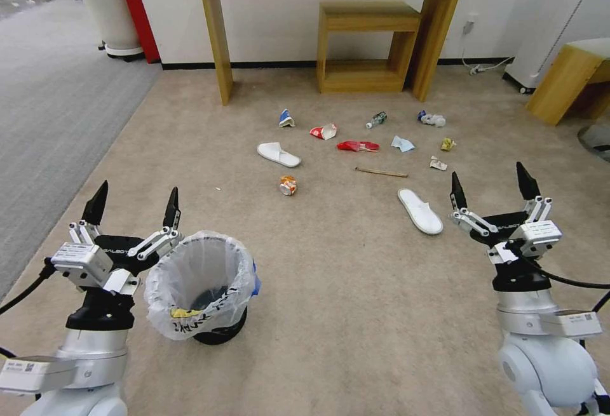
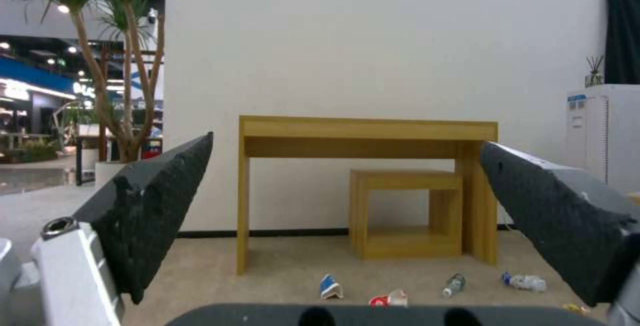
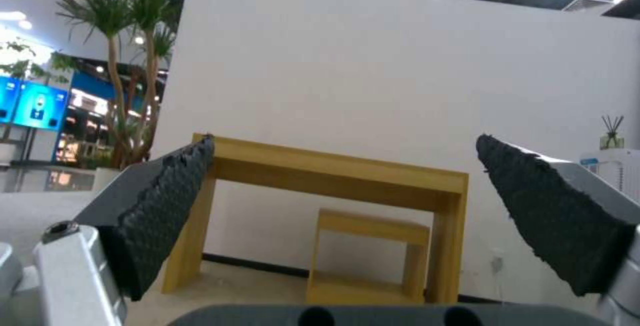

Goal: Pick up the trash bin and place the garbage on the floor into it.

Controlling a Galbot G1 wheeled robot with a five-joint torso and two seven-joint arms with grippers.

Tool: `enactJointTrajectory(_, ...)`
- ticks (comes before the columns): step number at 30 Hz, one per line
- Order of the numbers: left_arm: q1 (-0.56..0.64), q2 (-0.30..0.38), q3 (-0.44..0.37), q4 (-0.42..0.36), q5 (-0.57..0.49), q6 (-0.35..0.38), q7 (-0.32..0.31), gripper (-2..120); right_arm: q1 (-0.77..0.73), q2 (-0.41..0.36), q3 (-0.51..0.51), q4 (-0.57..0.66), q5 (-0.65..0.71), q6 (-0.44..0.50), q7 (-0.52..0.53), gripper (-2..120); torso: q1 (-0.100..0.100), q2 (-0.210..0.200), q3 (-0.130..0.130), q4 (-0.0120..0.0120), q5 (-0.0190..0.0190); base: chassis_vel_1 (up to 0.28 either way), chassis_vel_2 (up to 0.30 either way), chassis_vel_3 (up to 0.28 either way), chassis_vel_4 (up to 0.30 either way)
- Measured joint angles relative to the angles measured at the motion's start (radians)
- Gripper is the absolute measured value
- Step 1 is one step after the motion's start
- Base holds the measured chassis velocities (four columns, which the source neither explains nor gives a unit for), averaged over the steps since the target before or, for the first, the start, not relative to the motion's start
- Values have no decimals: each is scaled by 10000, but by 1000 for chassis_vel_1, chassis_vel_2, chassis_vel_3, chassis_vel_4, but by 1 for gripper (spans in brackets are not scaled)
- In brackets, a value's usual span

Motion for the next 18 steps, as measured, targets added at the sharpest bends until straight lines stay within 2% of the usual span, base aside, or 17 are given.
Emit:
enactJointTrajectory(12, 150, -77, 81, -64, 143, -12, 57, 100, -215, 34, 41, -142, 31, 323, -486, 100, 0, 0, -1, -1, 0, 0, 0, 0, 0)
enactJointTrajectory(18, 154, -132, 135, -60, 191, -46, 87, 100, -132, -61, 12, -143, 100, 256, -604, 100, -1, 1, -1, 1, 2, -93, 98, 100, -95)
